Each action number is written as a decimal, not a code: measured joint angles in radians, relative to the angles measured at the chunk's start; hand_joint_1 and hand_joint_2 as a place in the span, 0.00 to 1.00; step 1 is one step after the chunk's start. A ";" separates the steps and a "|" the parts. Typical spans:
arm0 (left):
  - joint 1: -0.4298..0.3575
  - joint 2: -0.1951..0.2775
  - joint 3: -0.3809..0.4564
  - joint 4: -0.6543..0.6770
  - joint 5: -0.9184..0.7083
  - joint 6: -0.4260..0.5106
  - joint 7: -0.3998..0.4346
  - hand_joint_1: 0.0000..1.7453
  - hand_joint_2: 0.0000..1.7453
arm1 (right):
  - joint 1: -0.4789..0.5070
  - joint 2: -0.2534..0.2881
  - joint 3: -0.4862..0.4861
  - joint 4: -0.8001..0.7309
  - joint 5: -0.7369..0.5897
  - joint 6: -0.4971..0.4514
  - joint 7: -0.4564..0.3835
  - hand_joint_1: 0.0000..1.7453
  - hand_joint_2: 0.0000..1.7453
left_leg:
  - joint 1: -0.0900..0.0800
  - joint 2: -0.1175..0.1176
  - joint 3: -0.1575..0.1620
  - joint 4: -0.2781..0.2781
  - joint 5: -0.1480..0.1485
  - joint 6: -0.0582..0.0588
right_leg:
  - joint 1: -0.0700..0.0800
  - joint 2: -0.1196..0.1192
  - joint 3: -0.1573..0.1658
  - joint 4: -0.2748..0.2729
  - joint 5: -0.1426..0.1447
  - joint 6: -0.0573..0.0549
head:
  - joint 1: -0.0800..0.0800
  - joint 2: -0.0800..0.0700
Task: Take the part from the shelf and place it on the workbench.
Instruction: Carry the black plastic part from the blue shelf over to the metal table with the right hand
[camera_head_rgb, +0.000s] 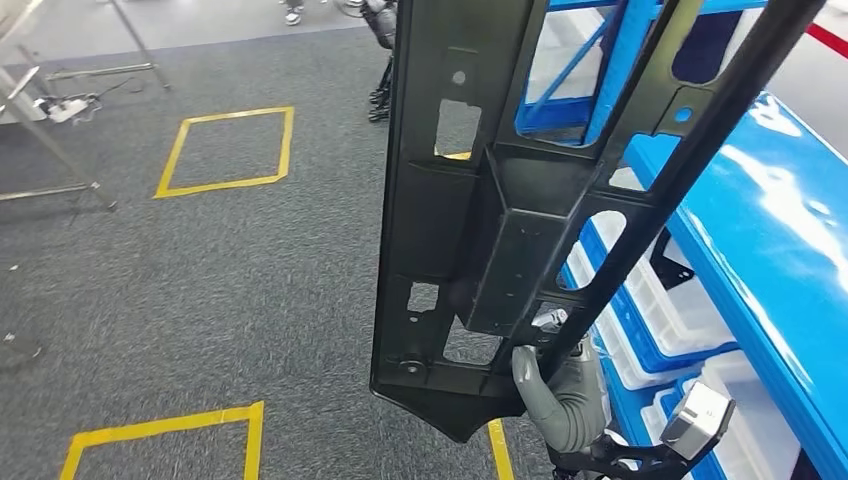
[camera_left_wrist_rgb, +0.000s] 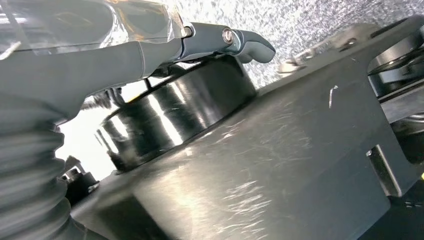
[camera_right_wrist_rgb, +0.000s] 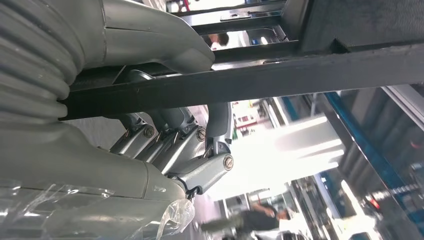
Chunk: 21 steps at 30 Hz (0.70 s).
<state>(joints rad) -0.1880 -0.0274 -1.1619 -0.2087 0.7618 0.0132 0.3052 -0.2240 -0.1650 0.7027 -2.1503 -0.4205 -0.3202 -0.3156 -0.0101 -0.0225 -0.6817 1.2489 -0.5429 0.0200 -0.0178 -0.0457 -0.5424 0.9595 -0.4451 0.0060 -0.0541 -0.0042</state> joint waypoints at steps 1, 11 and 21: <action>0.001 0.001 0.002 0.000 0.002 -0.002 -0.002 0.00 1.00 | 0.000 0.000 0.000 0.002 0.000 0.000 -0.001 1.00 1.00 | 0.000 0.005 0.016 -0.029 0.021 0.001 | 0.002 -0.013 0.002 0.000 -0.002 0.001 | 0.000 0.000; 0.019 0.006 0.010 0.000 0.009 -0.003 -0.009 0.00 1.00 | 0.000 0.000 0.000 0.005 0.000 0.000 -0.003 1.00 1.00 | -0.020 0.061 0.136 -0.298 0.115 0.035 | 0.013 -0.081 0.012 0.001 -0.016 0.022 | 0.000 0.000; 0.028 0.001 0.025 0.000 0.022 0.011 -0.029 0.00 1.00 | 0.019 -0.001 0.000 0.007 0.011 -0.012 -0.011 1.00 1.00 | -0.010 -0.073 0.160 -0.303 0.114 0.053 | 0.002 0.089 -0.066 0.101 -0.008 0.034 | 0.003 0.000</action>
<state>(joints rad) -0.1599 -0.0265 -1.1374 -0.2086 0.7838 0.0238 0.2766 -0.2050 -0.1660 0.7023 -2.1429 -0.4092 -0.3323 -0.3265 -0.0198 -0.0955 -0.5218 0.9455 -0.4294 0.0732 -0.0154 0.0432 -0.6086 1.0608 -0.4530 0.0401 -0.0511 -0.0042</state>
